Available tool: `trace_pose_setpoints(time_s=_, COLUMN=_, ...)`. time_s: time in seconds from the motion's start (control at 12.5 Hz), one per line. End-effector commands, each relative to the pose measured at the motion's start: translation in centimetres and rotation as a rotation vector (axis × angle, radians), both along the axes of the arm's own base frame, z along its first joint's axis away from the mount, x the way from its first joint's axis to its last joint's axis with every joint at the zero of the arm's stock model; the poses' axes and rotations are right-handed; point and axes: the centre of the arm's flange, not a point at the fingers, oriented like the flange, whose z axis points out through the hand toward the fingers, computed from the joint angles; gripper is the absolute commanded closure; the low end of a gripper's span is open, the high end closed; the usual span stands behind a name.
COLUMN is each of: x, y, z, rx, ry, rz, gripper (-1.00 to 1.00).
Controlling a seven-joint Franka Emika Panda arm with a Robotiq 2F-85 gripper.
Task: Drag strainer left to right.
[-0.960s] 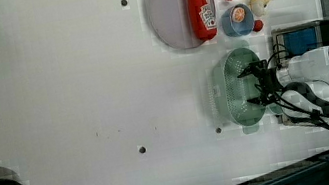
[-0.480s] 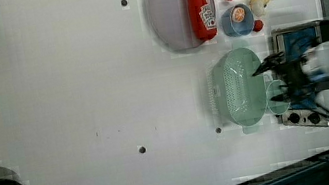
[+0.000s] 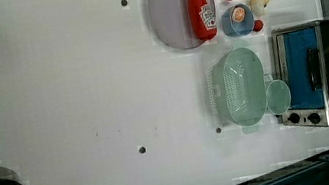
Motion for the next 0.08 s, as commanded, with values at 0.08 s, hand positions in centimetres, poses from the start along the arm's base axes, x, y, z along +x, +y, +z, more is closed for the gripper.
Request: trace_pose_setpoints(time_s=0.08, x=-1.76, y=-2.79, z=0.35, rx=0.022, ry=0.070, rz=0.133, gripper=-1.00)
